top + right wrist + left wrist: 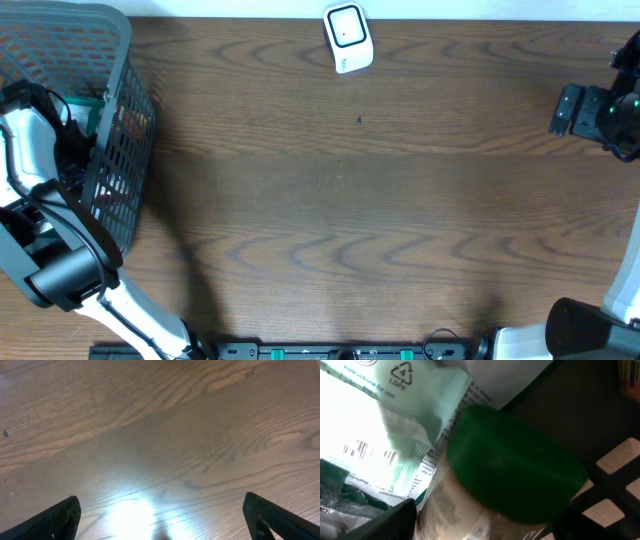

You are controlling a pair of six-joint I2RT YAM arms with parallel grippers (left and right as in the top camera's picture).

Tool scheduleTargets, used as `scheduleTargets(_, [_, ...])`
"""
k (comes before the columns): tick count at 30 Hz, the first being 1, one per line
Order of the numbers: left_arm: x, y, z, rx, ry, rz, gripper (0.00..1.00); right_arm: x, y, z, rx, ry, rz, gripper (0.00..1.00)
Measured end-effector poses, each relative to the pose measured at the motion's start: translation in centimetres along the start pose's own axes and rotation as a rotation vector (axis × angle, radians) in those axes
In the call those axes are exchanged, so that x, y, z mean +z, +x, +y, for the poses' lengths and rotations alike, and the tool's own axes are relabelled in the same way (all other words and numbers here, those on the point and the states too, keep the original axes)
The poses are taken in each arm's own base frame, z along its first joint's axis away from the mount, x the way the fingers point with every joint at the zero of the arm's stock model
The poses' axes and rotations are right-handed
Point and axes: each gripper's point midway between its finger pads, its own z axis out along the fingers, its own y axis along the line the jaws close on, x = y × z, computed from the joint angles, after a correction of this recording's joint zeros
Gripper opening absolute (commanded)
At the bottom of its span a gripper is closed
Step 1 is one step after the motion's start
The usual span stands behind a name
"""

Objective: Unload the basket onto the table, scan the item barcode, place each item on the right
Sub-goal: 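Lower the left gripper into the basket and grasp the green-lidded jar, then lift the jar out and carry it toward the white scanner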

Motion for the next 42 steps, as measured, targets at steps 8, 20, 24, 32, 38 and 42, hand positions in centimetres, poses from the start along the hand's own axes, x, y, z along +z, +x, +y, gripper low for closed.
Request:
scheduleTargets(8, [0.8, -0.3, -0.2, 0.018, 0.002, -0.017, 0.8, 0.0, 0.0, 0.0, 0.0, 0.0, 0.0, 0.99])
scheduleTargets(20, [2.0, -0.3, -0.2, 0.025, 0.005, -0.027, 0.67, 0.0, 0.0, 0.0, 0.0, 0.0, 0.0, 0.99])
scheduleTargets(24, [1.9, -0.4, -0.2, 0.03, 0.003, -0.031, 0.61, 0.0, 0.0, 0.0, 0.0, 0.0, 0.0, 0.99])
scheduleTargets(32, [-0.3, -1.5, -0.5, 0.033, 0.01, -0.1, 0.58, 0.0, 0.0, 0.0, 0.0, 0.0, 0.0, 0.99])
scheduleTargets(38, [-8.9, -3.9, 0.2, 0.019, 0.003, -0.383, 0.58, 0.0, 0.0, 0.0, 0.0, 0.0, 0.0, 0.99])
scheduleTargets(42, [-15.8, -4.6, 0.8, -0.003, -0.005, -0.608, 0.58, 0.0, 0.0, 0.0, 0.0, 0.0, 0.0, 0.99])
